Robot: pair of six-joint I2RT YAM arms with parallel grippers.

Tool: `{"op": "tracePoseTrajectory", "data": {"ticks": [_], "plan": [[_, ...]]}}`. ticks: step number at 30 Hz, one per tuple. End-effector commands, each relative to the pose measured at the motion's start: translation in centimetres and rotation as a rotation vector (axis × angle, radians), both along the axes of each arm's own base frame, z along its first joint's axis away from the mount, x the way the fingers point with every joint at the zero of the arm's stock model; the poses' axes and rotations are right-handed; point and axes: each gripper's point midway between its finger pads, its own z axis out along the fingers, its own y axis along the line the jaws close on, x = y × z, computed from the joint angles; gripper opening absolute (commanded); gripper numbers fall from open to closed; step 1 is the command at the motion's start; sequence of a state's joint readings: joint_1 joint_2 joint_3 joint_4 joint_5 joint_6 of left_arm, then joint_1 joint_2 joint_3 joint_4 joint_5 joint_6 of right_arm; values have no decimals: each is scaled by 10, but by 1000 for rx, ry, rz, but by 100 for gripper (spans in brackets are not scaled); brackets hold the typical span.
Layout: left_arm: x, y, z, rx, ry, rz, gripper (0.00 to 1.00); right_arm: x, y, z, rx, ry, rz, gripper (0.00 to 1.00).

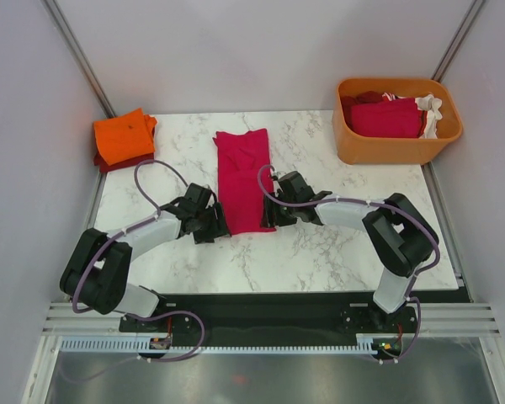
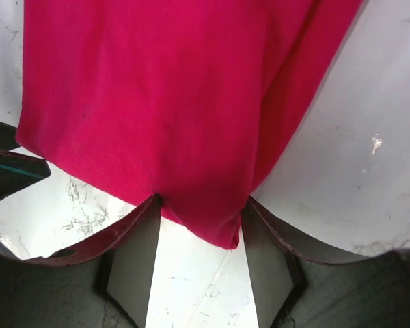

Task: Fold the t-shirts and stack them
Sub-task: Fold the tshirt

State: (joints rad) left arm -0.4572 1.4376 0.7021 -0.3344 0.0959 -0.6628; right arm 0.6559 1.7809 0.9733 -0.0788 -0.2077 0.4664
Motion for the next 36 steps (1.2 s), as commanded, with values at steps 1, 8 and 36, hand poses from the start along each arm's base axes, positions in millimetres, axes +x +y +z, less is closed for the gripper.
{"op": "tracePoseTrajectory", "data": {"ticks": [1,8,36], "plan": [[-11,2,-16,1,48,22,68,-29,-19,-46,-95,132,11,58],[-15,5,-11,-9,28,24,68,-35,-24,-53,-105,145,11,57],[34,-5,-15,-67,-127,136,2,-58,-32,-75,-111,211,32,0]]}}
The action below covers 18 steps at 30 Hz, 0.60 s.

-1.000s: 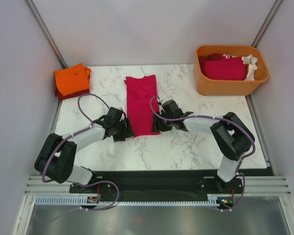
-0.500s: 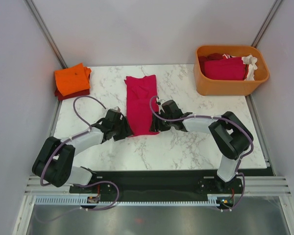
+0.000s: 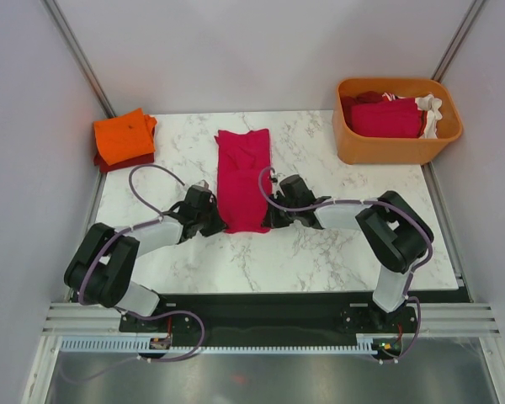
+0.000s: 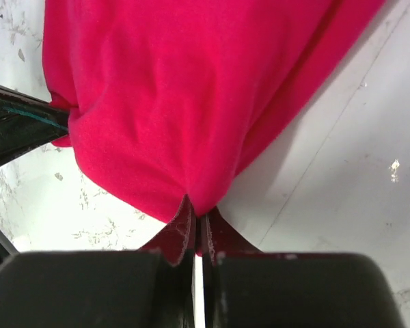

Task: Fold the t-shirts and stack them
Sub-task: Fold the tshirt

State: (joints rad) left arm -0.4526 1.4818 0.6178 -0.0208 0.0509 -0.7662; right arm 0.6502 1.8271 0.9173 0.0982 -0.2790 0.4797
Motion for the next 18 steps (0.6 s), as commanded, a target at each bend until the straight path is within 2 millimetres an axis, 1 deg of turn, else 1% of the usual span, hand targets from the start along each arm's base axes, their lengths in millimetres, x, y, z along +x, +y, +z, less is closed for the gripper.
{"op": "tracePoseTrajectory", "data": {"ticks": [1,4,5,6,7,8,9,10,11,12,13,14,15,16,17,18], "plan": [[-5,6,-7,15,22,15,2,-63,-48,-66,-202,235,4,0],[-13,4,1,-21,14,8,2,-77,-48,-61,-152,263,-1,0],[-20,4,-1,-29,23,5,2,-80,-48,-59,-136,269,-8,0],[-23,3,4,-41,14,5,2,-89,-50,-55,-121,282,-6,0],[-28,2,6,-51,16,-2,2,-88,-48,-50,-94,276,-21,0],[-36,3,3,-53,30,-4,2,-90,-45,-40,-70,255,-18,0],[-41,3,5,-58,34,-6,2,-93,-47,-37,-64,253,-22,0],[-47,4,11,-65,28,-7,2,-102,-53,-39,-69,265,-32,0],[-56,4,10,-65,44,-12,2,-104,-51,-27,-45,248,-38,0],[-61,4,13,-65,42,-16,2,-108,-52,-24,-38,245,-40,0],[-64,3,24,-81,15,-22,2,-117,-59,-25,-45,260,-48,0],[-76,4,25,-73,35,-34,2,-121,-58,-21,-36,252,-43,0],[-80,4,29,-77,33,-38,2,-122,-55,-7,0,226,-48,0],[-81,5,42,-89,-3,-38,2,-132,-63,-10,-30,253,-57,0],[-91,7,45,-77,20,-41,2,-136,-63,-5,-28,248,-53,0],[-93,8,51,-76,13,-42,2,-134,-62,9,-4,220,-63,0]]}}
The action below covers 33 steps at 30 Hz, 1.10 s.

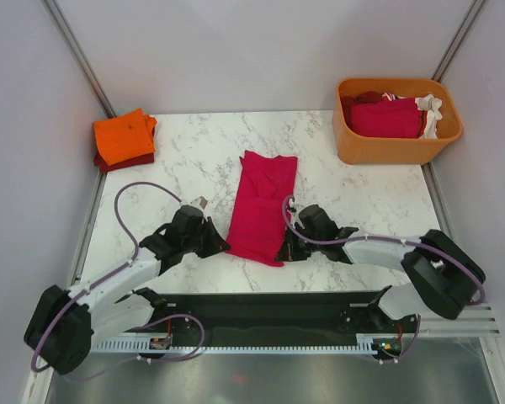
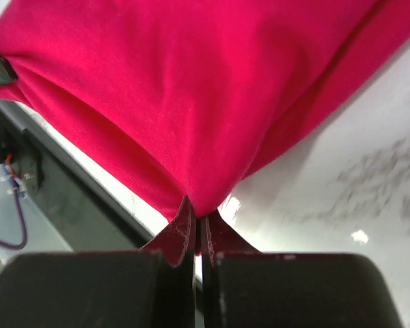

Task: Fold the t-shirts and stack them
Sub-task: Fold the tshirt

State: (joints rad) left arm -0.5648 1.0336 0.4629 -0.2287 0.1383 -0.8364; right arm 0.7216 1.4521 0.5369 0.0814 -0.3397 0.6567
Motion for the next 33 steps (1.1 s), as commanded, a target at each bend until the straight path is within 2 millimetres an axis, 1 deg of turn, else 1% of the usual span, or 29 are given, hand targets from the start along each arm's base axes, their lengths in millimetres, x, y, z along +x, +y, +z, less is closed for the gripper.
{"op": "tracePoseTrajectory", "data": {"ticks": [1,2,4,5,7,8,9,10,11,12,13,14,15,16,17,18,19,20,22,23,24,25,27,28,29,30,31,32,33], "plan": [[-11,21,13,54,15,75,2,-26,-29,3,-96,68,-52,0],[-13,20,26,37,-7,71,2,-21,-30,16,-81,31,-73,0],[-13,19,40,18,-26,65,2,-18,-34,32,-91,11,-98,0],[-9,16,55,3,-51,59,2,-11,-36,43,-91,-27,-128,0],[-7,13,64,-2,-55,48,2,-4,-36,61,-99,-53,-145,0],[-3,10,76,-11,-75,43,2,0,-36,68,-101,-69,-151,0],[1,8,78,-6,-73,40,2,5,-38,72,-117,-89,-163,0],[4,7,81,-3,-78,41,2,11,-36,83,-120,-106,-171,0],[12,4,96,-4,-114,36,2,15,-36,83,-141,-116,-167,0],[18,3,95,17,-110,38,2,25,-38,92,-163,-144,-189,0],[28,2,111,24,-152,42,2,30,-39,94,-185,-160,-193,0],[34,0,117,29,-166,42,2,35,-40,93,-208,-160,-198,0],[41,-3,114,51,-151,39,2,45,-39,101,-218,-191,-214,0],[51,-8,130,41,-183,37,2,52,-44,103,-243,-203,-237,0],[57,-11,131,58,-187,23,2,57,-45,102,-264,-210,-234,0],[63,-14,134,63,-191,18,2,65,-44,111,-265,-228,-245,0],[74,-20,135,79,-188,6,2,74,-50,114,-284,-241,-271,0],[79,-23,137,83,-191,2,2,79,-52,113,-305,-247,-272,0],[95,-31,138,99,-186,-2,2,92,-53,122,-310,-267,-290,0],[109,-32,138,116,-191,4,2,103,-59,118,-326,-250,-303,0],[109,-32,138,116,-190,3,2,106,-58,123,-321,-263,-299,0],[123,-35,138,128,-193,0,2,113,-62,118,-334,-252,-310,0],[137,-39,137,135,-188,0,2,123,-61,120,-335,-256,-301,0],[148,-40,147,141,-219,-14,2,129,-63,113,-352,-244,-306,0],[157,-43,132,165,-190,-20,2,134,-62,110,-356,-241,-300,0],[163,-44,133,169,-195,-21,2,142,-59,115,-349,-251,-298,0],[175,-43,138,170,-208,-10,2,149,-61,106,-370,-234,-292,0],[182,-44,129,182,-187,-9,2,157,-58,109,-358,-237,-289,0],[188,-45,126,177,-178,-13,2,162,-58,108,-359,-230,-292,0]]}}
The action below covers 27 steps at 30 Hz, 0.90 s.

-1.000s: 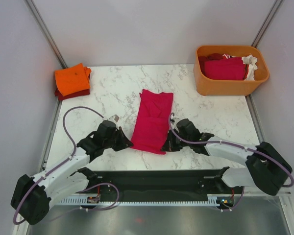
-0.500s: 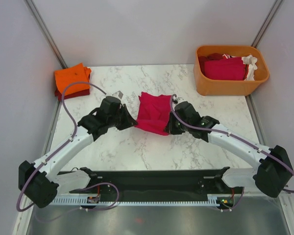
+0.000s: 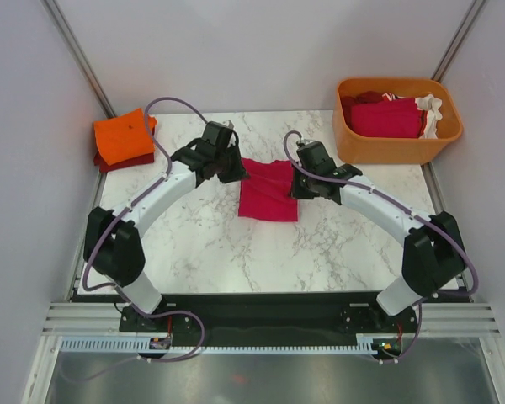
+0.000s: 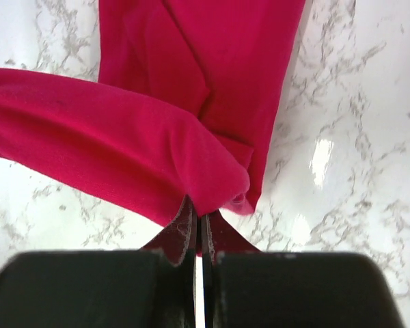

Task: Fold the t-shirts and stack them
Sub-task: Fold the tshirt

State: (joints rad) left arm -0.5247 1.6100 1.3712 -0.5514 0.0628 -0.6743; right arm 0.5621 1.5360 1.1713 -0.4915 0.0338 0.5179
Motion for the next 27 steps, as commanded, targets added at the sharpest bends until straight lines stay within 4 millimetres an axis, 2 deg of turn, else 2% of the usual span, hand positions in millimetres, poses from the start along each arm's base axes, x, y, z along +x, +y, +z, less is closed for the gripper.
{"op": "tracePoseTrajectory", "data": {"ticks": [1,2,3,4,6,7,9,11,12,13,15,16,17,18,19,20,21,22,23,24,25,26,27], "plan": [[42,12,17,41,-85,12,2,23,-16,-4,-67,6,-2,0],[47,12,15,40,-81,14,2,27,-16,-13,-77,27,-4,0],[53,11,4,47,-57,12,2,36,-12,-7,-62,15,0,0],[59,11,9,43,-69,15,2,43,-15,-15,-68,32,-6,0],[66,9,-3,49,-43,10,2,55,-10,-9,-53,21,4,0],[72,10,-2,46,-47,15,2,60,-12,-16,-63,35,-4,0],[78,10,-5,45,-42,13,2,73,-11,-10,-61,19,-8,0],[88,12,-9,49,-41,19,2,80,-10,-17,-47,44,-2,0],[95,11,-4,38,-51,20,2,88,-9,-10,-39,28,-4,0],[103,15,-11,46,-43,28,2,94,-13,-17,-41,40,-12,0],[119,17,-7,45,-65,35,2,107,-12,-14,-30,28,-10,5],[128,21,-8,46,-71,44,2,115,-17,-28,-31,57,-22,7],[136,22,-30,62,-32,45,2,128,-15,-23,-12,42,-23,19],[149,21,-25,49,-51,47,4,138,-14,-26,5,43,-28,36],[160,28,-34,56,-42,65,6,150,-18,-49,8,77,-36,51],[169,31,-64,71,6,79,10,174,-11,-33,54,29,-21,68],[184,30,-64,41,-2,83,39,188,-12,-33,72,19,-26,73],[198,38,-71,10,12,109,54,205,-20,-52,103,52,-66,77],[207,39,-107,-7,71,110,93,232,-18,-22,169,-20,-72,79],[221,30,-81,-93,45,75,100,240,-14,-11,229,-21,-65,79],[229,38,-76,-139,55,102,100,249,-21,-2,260,-31,-86,84],[234,38,-67,-159,40,97,100,257,-22,26,273,-87,-84,85],[240,39,-43,-167,-18,86,100,258,-27,39,255,-120,-101,85]]}}
